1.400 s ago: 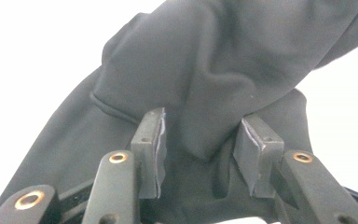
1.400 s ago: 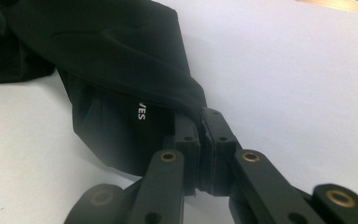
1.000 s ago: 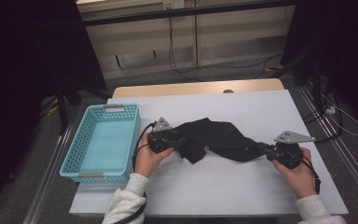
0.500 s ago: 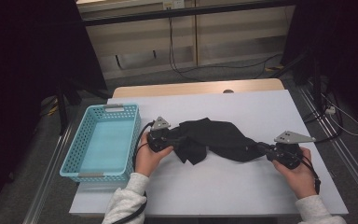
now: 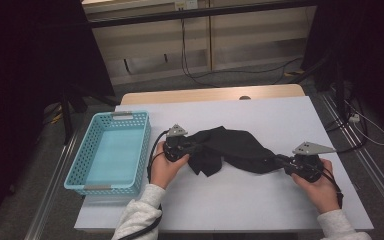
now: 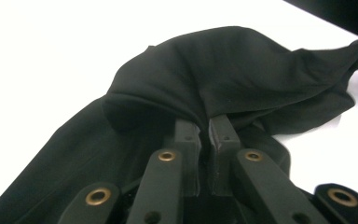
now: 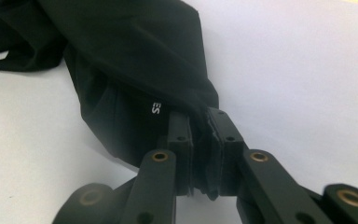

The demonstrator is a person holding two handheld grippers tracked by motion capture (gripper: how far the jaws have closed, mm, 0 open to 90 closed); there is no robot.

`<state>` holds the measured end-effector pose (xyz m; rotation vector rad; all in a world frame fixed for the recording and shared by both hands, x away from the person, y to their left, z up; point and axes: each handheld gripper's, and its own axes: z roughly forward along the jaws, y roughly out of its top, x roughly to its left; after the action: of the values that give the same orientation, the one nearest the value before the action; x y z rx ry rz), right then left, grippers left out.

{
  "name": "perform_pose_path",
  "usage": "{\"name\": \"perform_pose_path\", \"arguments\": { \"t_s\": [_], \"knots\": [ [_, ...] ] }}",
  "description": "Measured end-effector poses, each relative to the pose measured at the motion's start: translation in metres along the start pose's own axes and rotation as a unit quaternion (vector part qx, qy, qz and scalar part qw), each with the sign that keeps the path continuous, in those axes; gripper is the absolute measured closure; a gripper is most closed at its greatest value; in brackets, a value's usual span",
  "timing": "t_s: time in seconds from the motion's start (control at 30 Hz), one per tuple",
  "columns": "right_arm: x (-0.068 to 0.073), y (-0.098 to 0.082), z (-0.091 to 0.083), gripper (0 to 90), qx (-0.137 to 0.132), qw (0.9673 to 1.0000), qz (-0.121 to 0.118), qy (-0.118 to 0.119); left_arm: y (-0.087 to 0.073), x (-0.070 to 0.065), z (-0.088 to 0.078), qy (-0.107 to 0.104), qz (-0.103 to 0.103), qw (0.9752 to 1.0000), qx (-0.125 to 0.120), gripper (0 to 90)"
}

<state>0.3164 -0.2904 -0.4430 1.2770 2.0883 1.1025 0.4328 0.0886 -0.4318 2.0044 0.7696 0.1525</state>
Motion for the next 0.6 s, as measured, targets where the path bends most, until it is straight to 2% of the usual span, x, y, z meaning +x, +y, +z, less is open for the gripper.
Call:
{"name": "perform_pose_path", "arguments": {
  "t_s": [0.03, 0.2, 0.23, 0.33, 0.4, 0.43, 0.47, 0.5, 0.6],
  "knots": [
    [0.0, 0.0, 0.001, 79.9, 0.001, 1.0, -0.003, 0.0, 0.001, -0.001, -0.001, -0.004, -0.012, 0.9999, -0.003, 85.0],
    [0.002, -0.001, 0.002, 72.8, 0.01, 0.9999, -0.013, 0.001, 0.003, 0.002, -0.008, 0.004, -0.023, 0.9997, -0.013, 85.6],
    [0.0, -0.004, 0.002, 70.9, 0.022, 0.9996, -0.017, -0.006, 0.004, 0.004, -0.012, 0.009, -0.029, 0.9994, -0.017, 85.7],
    [-0.004, -0.009, 0.001, 70.5, 0.032, 0.9994, -0.009, -0.004, 0.006, 0.006, -0.018, 0.012, -0.035, 0.9991, -0.021, 85.8],
    [-0.005, -0.01, 0.001, 71.7, 0.036, 0.9993, -0.007, -0.007, 0.006, 0.007, -0.019, 0.016, -0.034, 0.999, -0.024, 85.9],
    [-0.007, -0.011, 0.001, 77.7, 0.033, 0.9994, -0.002, -0.005, 0.006, 0.008, -0.02, 0.015, -0.038, 0.9989, -0.022, 85.8],
    [-0.007, -0.011, 0.001, 77.7, 0.033, 0.9994, -0.002, -0.005, 0.006, 0.008, -0.02, 0.015, -0.038, 0.9989, -0.022, 85.9],
    [-0.006, -0.009, 0.0, 82.6, 0.025, 0.9997, -0.004, 0.001, 0.006, 0.008, -0.02, 0.016, -0.036, 0.999, -0.02, 85.8],
    [-0.005, -0.006, -0.002, 85.4, 0.014, 0.9999, -0.001, 0.005, 0.007, 0.007, -0.021, 0.019, -0.035, 0.999, -0.021, 85.9]
  ]
}}
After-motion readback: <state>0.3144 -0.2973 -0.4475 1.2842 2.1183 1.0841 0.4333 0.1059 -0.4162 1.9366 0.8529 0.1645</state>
